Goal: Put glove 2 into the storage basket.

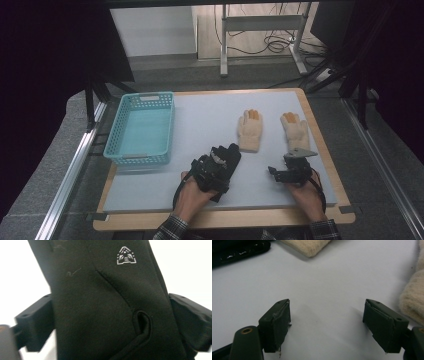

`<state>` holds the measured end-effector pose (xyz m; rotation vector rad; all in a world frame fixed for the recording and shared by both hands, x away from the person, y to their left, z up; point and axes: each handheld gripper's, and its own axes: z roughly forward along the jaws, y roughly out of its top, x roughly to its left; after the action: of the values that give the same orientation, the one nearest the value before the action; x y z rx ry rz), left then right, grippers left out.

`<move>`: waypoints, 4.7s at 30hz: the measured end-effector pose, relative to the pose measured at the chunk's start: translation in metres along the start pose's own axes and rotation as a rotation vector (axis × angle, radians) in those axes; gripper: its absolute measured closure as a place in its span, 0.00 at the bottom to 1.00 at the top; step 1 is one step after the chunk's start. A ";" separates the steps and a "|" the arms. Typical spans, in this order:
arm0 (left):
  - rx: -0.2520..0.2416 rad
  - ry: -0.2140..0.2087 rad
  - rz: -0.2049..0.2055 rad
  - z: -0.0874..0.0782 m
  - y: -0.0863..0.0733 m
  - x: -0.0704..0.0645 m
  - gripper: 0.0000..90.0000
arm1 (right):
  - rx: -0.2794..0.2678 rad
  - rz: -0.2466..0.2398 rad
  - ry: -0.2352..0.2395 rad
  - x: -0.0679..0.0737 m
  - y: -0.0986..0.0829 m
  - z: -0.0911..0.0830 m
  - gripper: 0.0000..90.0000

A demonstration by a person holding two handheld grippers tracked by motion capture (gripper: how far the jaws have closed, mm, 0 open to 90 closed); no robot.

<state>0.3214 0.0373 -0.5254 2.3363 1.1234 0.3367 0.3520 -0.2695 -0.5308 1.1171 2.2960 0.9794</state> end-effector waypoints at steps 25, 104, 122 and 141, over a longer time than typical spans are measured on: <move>-0.086 0.012 -0.026 -0.058 0.034 0.062 0.68 | 0.000 -0.001 0.002 0.000 0.000 0.000 0.24; 0.102 0.261 -0.434 -0.083 -0.030 0.302 0.08 | 0.000 -0.003 0.005 0.000 0.000 0.000 0.23; -0.155 0.093 -0.282 -0.106 -0.018 0.237 0.01 | 0.001 -0.005 0.004 0.000 0.000 0.000 0.23; -0.265 -0.028 -0.023 -0.099 0.005 0.137 0.00 | 0.001 -0.004 0.004 0.000 0.000 0.000 0.23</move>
<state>0.3681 0.1757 -0.4406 2.0879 1.0246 0.4163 0.3520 -0.2692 -0.5310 1.1109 2.3012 0.9801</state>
